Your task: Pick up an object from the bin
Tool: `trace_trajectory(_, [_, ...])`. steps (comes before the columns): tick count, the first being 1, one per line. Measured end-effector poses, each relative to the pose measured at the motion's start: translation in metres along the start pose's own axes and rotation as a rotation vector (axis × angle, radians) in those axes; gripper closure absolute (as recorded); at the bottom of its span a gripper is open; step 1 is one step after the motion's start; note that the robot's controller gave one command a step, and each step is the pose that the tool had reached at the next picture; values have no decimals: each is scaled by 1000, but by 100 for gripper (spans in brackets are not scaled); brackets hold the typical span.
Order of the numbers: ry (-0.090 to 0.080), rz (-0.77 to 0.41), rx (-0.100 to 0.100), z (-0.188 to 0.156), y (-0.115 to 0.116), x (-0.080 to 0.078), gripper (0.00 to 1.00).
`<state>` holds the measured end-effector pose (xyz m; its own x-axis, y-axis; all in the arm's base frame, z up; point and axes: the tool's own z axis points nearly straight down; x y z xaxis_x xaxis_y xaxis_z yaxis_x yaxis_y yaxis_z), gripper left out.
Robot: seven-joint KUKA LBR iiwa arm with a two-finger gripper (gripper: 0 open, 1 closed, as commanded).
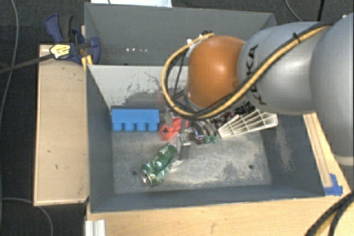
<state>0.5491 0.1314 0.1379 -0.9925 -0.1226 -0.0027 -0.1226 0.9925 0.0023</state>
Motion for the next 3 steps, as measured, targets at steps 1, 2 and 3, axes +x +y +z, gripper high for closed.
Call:
trace_trajectory(1, [-1, 0, 1, 12, -10, 31, 0])
trace_trajectory(2, [2, -101, 1, 11, -10, 46, 0])
trace_trajectory(3, [-9, -188, 0, 45, 6, 56, 0])
